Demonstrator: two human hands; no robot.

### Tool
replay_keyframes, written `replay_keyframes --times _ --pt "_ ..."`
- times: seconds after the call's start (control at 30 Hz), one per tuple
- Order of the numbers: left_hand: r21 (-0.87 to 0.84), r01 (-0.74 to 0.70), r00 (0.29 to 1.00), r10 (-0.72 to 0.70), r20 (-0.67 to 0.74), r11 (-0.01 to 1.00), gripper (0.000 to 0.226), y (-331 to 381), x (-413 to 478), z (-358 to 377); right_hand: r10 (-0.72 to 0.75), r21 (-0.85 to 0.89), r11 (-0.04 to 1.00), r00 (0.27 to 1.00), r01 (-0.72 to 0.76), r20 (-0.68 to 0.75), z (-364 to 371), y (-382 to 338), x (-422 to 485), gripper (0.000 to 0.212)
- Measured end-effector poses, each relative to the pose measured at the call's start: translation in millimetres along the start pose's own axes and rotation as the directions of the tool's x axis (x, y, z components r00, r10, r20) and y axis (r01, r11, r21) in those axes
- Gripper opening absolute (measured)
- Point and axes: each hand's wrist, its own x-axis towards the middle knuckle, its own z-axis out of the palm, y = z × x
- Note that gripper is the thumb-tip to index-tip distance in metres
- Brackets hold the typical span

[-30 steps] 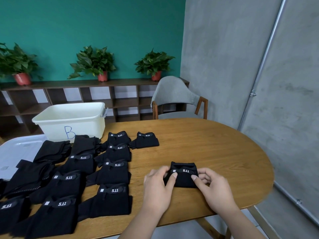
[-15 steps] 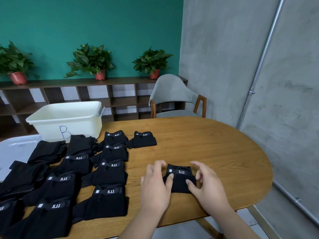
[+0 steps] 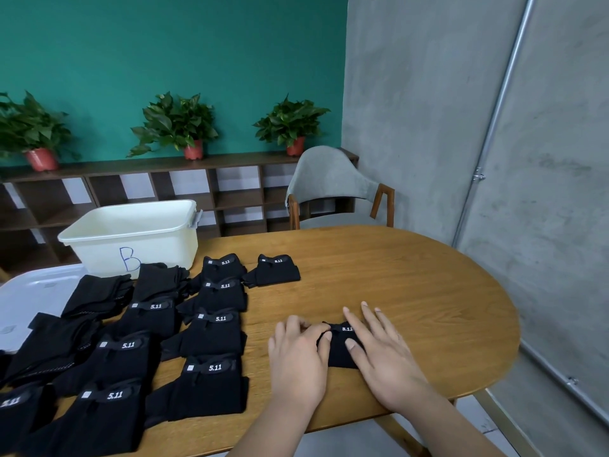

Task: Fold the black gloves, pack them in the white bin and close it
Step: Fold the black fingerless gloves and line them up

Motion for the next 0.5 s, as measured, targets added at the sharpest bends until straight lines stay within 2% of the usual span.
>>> replay_keyframes --times 0.1,0.2,0.27,0.33,0.43,0.5 --pt "0.026 -0.047 0.997 0.049 -0.062 0.999 0.031 1.6 -2.3 -7.0 0.098 0.311 0.949 0.983 -0.046 -0.155 -6.1 5.2 -1.4 0.052" --pt "0.083 -0.169 0.985 0.172 -0.026 0.982 0.045 18.6 -7.1 -21.0 0.244 0.457 0.884 0.934 -0.103 -0.262 -6.7 11.7 -1.3 0.051" --pt "0.101 -0.302 0.952 0.294 0.091 0.948 0.053 33.9 -15.5 -21.2 0.282 0.483 0.867 0.920 -0.123 -0.273 -6.6 14.0 -0.5 0.050" --pt "0.114 -0.372 0.905 0.332 0.265 0.921 0.068 45.8 -25.6 -16.7 0.296 0.479 0.866 0.920 -0.145 -0.256 -7.3 15.0 0.0 0.050" --pt "0.133 -0.352 0.819 0.236 0.523 0.927 0.080 49.5 -29.1 -13.0 0.291 0.426 0.888 0.928 -0.172 -0.231 -4.7 15.0 0.9 0.051" --pt "0.170 -0.327 0.801 0.178 0.571 0.930 0.080 46.0 -18.0 -15.5 0.275 0.376 0.910 0.934 -0.176 -0.228 -3.0 14.6 2.0 0.052"
